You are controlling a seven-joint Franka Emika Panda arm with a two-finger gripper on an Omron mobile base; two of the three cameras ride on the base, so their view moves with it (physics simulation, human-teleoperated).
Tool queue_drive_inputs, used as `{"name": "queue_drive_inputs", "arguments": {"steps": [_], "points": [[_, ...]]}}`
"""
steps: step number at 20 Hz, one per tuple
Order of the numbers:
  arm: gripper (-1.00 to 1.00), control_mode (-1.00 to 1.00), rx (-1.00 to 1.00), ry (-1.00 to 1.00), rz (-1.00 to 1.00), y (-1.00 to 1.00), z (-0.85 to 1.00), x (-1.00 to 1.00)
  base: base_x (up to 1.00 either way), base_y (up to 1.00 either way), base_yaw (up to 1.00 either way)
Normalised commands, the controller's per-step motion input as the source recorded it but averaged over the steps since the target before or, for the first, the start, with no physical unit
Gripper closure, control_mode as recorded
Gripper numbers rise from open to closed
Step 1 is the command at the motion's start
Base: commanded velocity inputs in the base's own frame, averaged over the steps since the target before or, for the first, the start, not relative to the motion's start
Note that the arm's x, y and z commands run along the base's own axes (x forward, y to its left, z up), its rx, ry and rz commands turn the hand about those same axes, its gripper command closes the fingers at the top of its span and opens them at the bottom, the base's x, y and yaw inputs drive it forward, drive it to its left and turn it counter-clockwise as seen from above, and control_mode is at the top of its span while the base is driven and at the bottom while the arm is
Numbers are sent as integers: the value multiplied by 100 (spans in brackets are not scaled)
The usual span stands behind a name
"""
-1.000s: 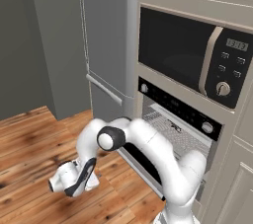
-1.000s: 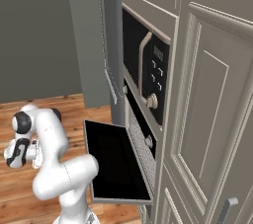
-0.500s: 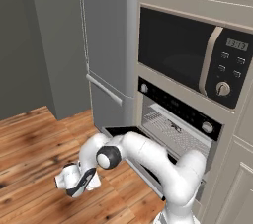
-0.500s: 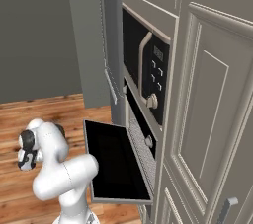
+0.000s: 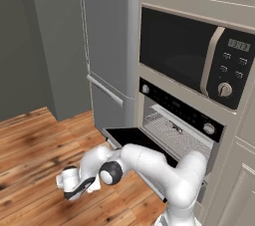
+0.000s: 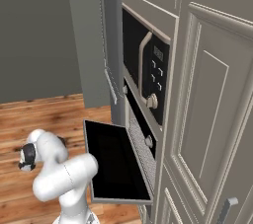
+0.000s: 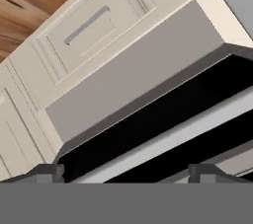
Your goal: Place the fish on the bottom rack of the oven, and slide the tray back inside. Close the oven door.
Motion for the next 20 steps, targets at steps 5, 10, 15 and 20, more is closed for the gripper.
{"name": "queue_drive_inputs", "arguments": {"steps": [5, 10, 15, 20], "points": [[-100, -100, 0, -8, -10, -34, -1, -1, 0, 0, 0], [-100, -100, 0, -6, -8, -60, 0, 0, 0, 0, 0], [-100, -100, 0, -2, -3, -56, -14, 15, 0, 0, 0], [-100, -100, 0, 0, 0, -27, -51, 42, 0, 0, 0]]}}
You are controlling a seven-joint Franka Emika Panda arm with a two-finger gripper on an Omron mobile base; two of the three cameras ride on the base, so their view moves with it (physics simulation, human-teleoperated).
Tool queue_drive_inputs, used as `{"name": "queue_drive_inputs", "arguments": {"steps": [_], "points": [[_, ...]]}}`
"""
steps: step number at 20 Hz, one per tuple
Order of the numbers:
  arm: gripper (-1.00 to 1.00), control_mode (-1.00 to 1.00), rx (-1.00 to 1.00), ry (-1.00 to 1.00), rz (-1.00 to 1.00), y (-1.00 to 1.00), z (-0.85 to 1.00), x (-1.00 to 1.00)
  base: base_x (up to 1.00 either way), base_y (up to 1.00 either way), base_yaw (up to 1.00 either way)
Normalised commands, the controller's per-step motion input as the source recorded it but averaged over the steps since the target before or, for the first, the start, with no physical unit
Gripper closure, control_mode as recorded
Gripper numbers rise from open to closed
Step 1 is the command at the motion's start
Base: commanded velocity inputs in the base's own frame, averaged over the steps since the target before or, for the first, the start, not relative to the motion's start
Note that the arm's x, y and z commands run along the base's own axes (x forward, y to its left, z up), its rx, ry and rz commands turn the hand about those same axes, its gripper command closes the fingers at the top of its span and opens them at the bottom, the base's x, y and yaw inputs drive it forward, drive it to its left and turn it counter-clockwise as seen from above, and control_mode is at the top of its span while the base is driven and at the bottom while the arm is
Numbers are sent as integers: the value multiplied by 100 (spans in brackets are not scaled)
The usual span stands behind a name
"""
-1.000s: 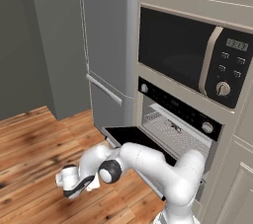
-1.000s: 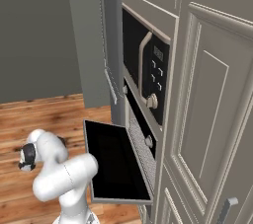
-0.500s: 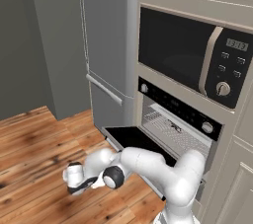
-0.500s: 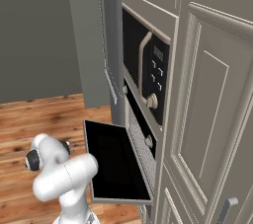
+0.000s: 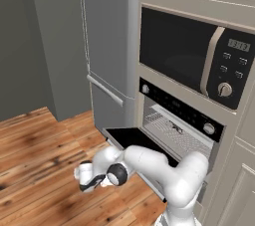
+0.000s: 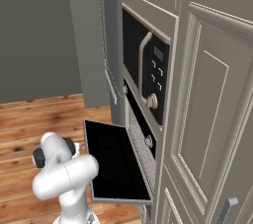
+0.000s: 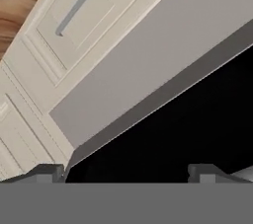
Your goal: Place the fish on the bottom rack of the oven, and slide the tray back inside. Close the oven door.
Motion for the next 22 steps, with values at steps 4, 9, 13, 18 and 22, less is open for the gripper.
{"name": "queue_drive_inputs", "arguments": {"steps": [4, 9, 13, 18, 22], "points": [[-100, -100, 0, 0, 0, -6, -60, 63, 0, 0, 0], [-100, -100, -1, 0, 1, -13, -80, 64, 0, 0, 0], [-100, -100, -10, 0, 0, -43, -84, 53, 0, 0, 0], [-100, -100, -9, -4, 0, -60, -9, 10, 0, 0, 0], [-100, -100, -12, -13, -2, -50, 87, -16, 0, 0, 0]]}}
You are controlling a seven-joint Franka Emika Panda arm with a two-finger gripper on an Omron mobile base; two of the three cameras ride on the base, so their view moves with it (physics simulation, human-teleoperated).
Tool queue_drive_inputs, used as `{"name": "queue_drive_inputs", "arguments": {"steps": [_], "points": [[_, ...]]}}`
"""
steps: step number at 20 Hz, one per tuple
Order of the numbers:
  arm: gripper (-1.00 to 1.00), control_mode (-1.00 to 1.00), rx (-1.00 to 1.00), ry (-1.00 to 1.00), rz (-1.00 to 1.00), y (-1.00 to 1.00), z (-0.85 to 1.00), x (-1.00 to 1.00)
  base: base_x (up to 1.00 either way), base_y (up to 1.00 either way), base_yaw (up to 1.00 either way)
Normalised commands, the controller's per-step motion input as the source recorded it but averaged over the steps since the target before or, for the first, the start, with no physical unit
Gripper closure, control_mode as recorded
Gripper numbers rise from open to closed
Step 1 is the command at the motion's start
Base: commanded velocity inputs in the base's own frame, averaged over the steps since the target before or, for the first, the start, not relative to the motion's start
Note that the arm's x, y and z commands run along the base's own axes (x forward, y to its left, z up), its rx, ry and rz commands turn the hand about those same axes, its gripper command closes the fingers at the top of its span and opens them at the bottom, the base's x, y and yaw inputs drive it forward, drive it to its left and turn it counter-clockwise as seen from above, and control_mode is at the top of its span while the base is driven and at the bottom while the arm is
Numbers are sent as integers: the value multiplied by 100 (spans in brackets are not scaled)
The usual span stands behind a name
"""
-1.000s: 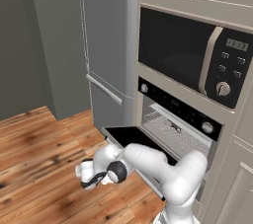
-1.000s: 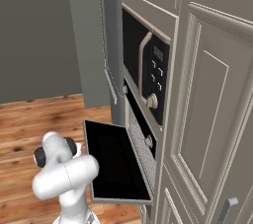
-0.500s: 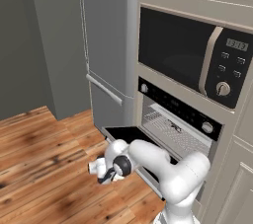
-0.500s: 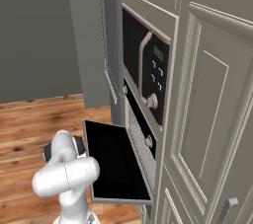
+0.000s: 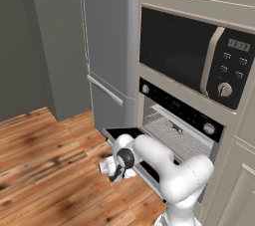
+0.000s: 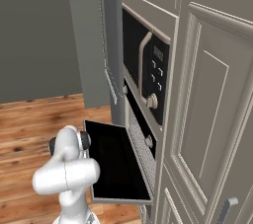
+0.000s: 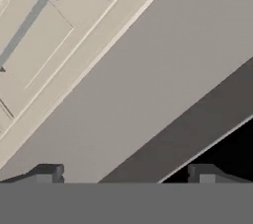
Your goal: Place the fish on the bottom rack of the oven, and slide the tray back inside. Close the oven door.
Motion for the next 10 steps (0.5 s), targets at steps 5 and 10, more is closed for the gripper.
{"name": "queue_drive_inputs", "arguments": {"steps": [5, 10], "points": [[-100, -100, -15, -20, -8, -49, 100, -19, 0, 0, 0], [-100, -100, -15, -24, -12, -65, 100, -31, 0, 0, 0]]}}
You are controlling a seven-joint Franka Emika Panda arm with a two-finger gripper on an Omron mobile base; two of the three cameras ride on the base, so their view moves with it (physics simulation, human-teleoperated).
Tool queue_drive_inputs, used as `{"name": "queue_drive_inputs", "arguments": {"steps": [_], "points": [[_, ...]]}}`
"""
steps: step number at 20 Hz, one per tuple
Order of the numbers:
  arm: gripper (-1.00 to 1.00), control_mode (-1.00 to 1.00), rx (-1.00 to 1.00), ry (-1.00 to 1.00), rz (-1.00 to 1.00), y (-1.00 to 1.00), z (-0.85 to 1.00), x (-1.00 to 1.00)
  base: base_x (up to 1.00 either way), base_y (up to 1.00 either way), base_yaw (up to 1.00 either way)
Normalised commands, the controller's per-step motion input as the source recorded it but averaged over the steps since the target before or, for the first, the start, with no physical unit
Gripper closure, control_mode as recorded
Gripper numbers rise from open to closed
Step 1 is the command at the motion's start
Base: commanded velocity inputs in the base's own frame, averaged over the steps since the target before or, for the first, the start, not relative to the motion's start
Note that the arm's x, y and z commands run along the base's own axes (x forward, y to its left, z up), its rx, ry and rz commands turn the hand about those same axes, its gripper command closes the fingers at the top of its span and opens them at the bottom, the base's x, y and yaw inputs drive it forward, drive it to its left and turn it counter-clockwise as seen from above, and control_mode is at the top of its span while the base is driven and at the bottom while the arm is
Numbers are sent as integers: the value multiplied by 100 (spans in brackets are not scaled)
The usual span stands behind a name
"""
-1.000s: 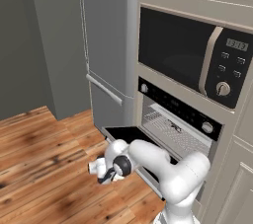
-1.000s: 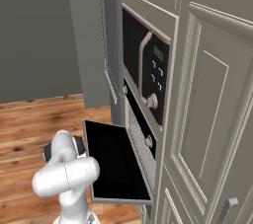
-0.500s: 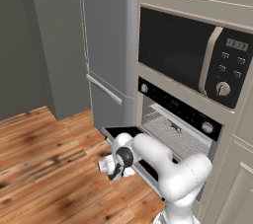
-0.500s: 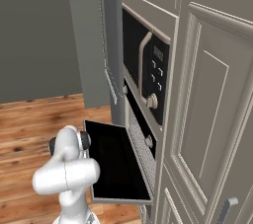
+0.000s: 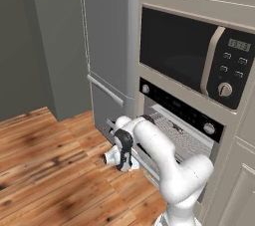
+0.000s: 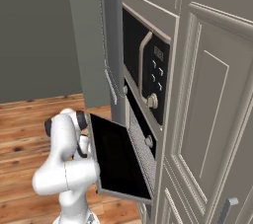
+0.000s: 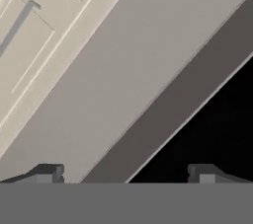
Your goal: Place the fish on the bottom rack of the oven, and slide the tray back inside. Close the oven door.
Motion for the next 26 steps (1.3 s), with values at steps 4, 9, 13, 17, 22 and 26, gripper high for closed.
{"name": "queue_drive_inputs", "arguments": {"steps": [4, 9, 13, 17, 22, 26], "points": [[-100, -100, -15, -26, -11, -66, 100, -27, 0, 0, 0], [-100, -100, -14, -28, -8, -71, 100, -15, 0, 0, 0], [-100, -100, -9, -28, -4, -85, 100, -6, 0, 0, 0], [-100, -100, -7, -27, -1, -88, 100, 0, 0, 0, 0], [-100, -100, -5, -25, 0, -81, 71, 0, 0, 0, 0], [-100, -100, -39, -43, -4, -6, 48, -3, 0, 0, 0]]}}
